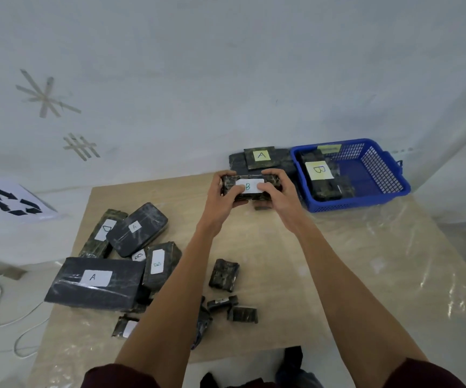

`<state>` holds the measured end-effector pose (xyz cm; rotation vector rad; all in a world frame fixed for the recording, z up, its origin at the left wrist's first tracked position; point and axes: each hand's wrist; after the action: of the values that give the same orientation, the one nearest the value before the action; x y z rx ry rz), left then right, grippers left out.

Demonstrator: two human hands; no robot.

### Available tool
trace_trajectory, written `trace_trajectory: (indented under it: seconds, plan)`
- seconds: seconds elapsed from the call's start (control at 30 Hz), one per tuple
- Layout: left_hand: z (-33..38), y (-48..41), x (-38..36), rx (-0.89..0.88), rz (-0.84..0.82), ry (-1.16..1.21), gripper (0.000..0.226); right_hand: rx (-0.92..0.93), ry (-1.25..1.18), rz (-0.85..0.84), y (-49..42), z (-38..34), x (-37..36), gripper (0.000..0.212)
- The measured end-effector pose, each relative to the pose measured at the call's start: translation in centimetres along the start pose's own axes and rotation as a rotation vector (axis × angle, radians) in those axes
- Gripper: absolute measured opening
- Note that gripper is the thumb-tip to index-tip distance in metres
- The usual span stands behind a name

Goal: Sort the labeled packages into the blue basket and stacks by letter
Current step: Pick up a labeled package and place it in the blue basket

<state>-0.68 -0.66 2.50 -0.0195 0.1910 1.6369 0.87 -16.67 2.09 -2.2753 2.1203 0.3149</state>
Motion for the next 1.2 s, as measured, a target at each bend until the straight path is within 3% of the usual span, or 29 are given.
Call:
trace_trajectory:
  seconds: [0.13,0.5,1.2]
  plan:
    - [0.2,-0.4,-3.4,-0.034,0.069,0.047,0.040,0.039,0.024,-0.037,-1.7,-1.3,2.7,0.027]
    - [0.7,-2.5,-8.2,-0.029,0.154,0.062,0.029,0.028,0.029,-0.099,-4.3,-3.2,7.0,0.032]
    - [3.2,-5.0,-5.6,-0.095,0.084,-0.008,0.033,-0.009,-0.051,-0.072,-6.8,-4.8,4.8,0.039]
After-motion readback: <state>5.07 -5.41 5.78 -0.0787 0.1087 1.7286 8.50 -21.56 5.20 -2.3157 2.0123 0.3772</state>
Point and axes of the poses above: each hand's wrist, its own y-axis away from the middle knuckle, its own x-axis out of the back of the hand, z = x × y
